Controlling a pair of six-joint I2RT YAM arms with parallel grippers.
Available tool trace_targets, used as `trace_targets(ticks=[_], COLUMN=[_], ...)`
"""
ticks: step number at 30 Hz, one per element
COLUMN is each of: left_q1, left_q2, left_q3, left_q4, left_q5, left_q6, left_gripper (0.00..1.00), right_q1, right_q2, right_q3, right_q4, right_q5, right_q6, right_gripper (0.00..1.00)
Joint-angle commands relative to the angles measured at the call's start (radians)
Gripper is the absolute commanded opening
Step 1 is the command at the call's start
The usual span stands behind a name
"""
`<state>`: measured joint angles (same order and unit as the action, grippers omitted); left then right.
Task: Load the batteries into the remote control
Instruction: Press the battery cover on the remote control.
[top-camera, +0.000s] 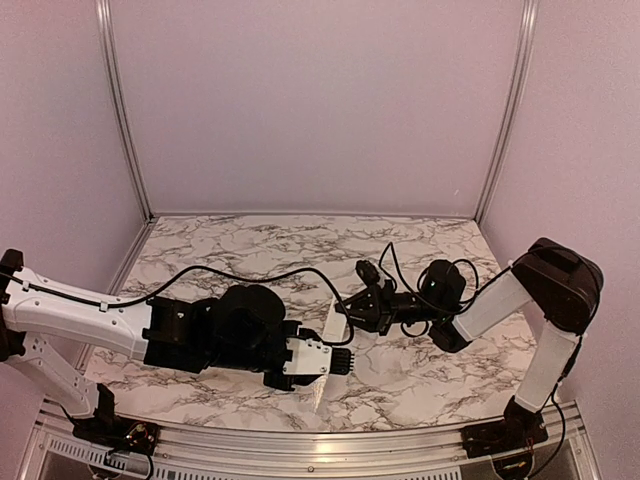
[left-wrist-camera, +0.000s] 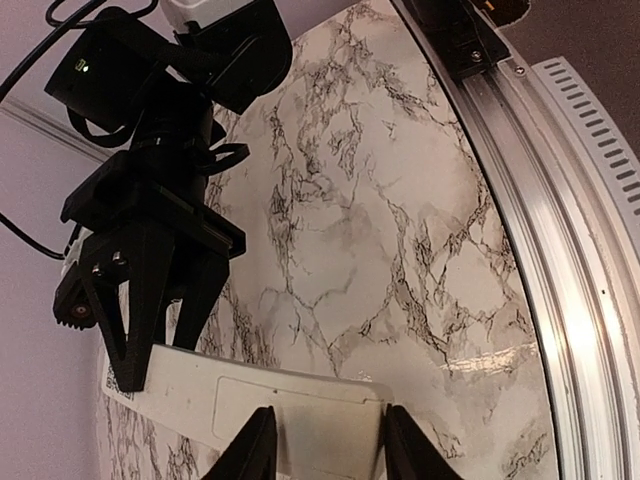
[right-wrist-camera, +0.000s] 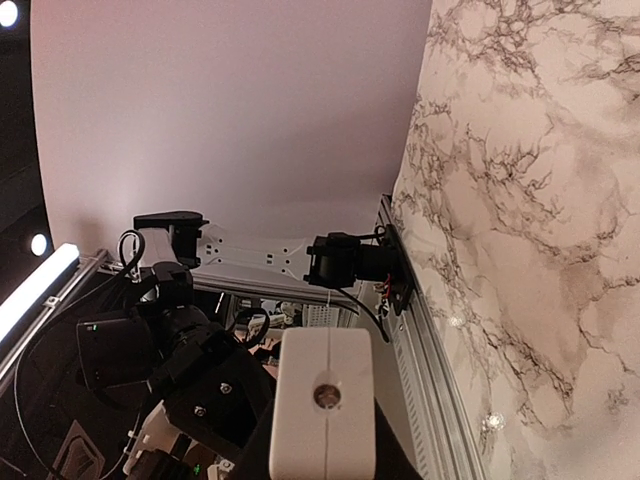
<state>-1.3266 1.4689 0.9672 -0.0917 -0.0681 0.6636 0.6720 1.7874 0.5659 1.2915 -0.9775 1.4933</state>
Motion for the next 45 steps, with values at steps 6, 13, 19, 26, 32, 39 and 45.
trace_targets(ticks=[6, 13, 19, 26, 32, 39, 45], left_q1=[-0.024, -0.023, -0.033, -0.066, -0.078, -0.086, -0.086], left_q2=[-0.095, -0.217, -0.194, -0.111, -0.066, -0.047, -0.023], left_q3=[-0.037, -0.137, -0.128, -0.084, -0.060, -0.047, -0.043], left_q4=[0.004, 0.067, 0.051, 0.081, 0.118, 0.130, 0.132], left_q5=[-0.114, -0.136, -0.151, -0.173, -0.170, -0.184, -0.197], left_q6=[-0.044, -0.086, -0.053, 0.011, 0.044, 0.063, 0.079], left_gripper=[0.52, 0.55, 0.52, 0.48, 0.45, 0.44, 0.40], right_q1=[-0.041, -0.050, -0.045, -0.027, -0.014, -0.004, 0.006], right_q2=[-0.058, -0.053, -0.048, -0.045, -0.043, -0.042, -0.044], right_q3=[0.045, 0.066, 0.083, 0.098, 0.103, 0.104, 0.106], right_q4=[0.064, 0.071, 0.077, 0.048, 0.009, -0.031, -0.020], right_q5=[-0.047, -0.063, -0.081, -0.087, -0.084, -0.076, -0.078], right_q6=[-0.112, -0.118, -0.111, -0.130, -0.158, -0.190, -0.178], right_gripper=[0.00, 0.00, 0.00, 0.00, 0.00, 0.00, 0.00])
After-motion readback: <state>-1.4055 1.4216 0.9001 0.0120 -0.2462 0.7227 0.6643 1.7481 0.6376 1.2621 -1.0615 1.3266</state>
